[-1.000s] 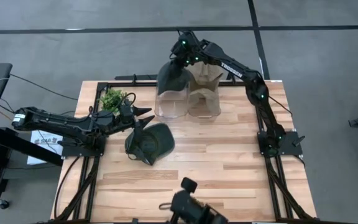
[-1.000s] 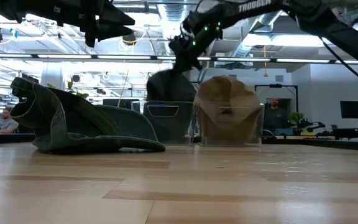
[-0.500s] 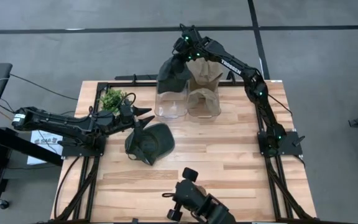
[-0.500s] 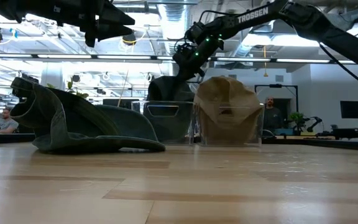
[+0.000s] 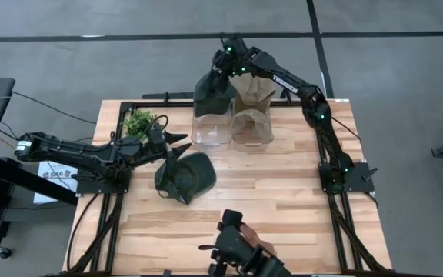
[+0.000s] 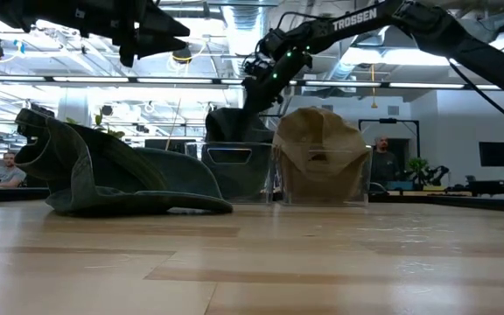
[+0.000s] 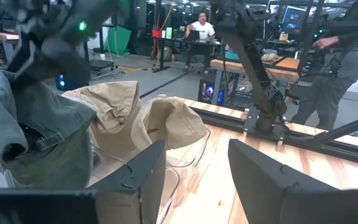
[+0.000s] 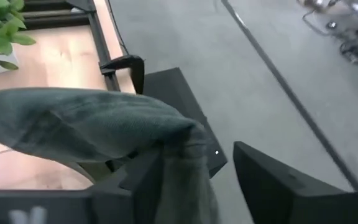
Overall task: Pick & Place hat
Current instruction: Put the black cap into the left transparent bin
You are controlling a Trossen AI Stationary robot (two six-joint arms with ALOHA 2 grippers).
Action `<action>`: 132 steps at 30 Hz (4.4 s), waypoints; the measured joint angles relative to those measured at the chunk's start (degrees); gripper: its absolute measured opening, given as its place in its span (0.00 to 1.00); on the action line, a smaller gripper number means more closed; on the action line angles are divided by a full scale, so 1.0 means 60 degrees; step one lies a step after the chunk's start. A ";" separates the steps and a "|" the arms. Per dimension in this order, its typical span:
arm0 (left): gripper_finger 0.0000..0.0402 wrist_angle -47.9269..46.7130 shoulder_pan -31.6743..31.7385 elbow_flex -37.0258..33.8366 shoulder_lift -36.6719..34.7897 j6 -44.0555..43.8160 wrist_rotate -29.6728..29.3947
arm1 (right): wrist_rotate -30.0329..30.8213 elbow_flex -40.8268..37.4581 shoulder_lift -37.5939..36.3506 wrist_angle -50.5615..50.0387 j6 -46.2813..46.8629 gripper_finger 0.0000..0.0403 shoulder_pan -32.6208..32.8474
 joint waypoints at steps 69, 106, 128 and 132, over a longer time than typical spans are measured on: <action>0.43 0.0012 -0.0007 -0.0339 -0.0004 -0.1272 0.2004 | 0.4637 -1.0513 -0.6386 0.4031 -0.0348 0.00 0.0274; 0.43 0.0077 -0.0015 -0.0339 0.0000 -0.1275 0.2004 | -0.1704 -1.5997 -1.2055 0.9467 0.1727 0.00 0.1095; 0.43 0.0228 -0.0010 -0.0339 0.0000 -0.1279 0.2004 | 0.1987 -1.9412 -0.8909 1.5911 0.2073 0.00 0.7018; 0.43 0.0227 -0.0008 -0.0339 0.0000 -0.1279 0.2004 | 0.1963 -1.8881 -0.7694 1.6026 0.2267 0.00 0.7020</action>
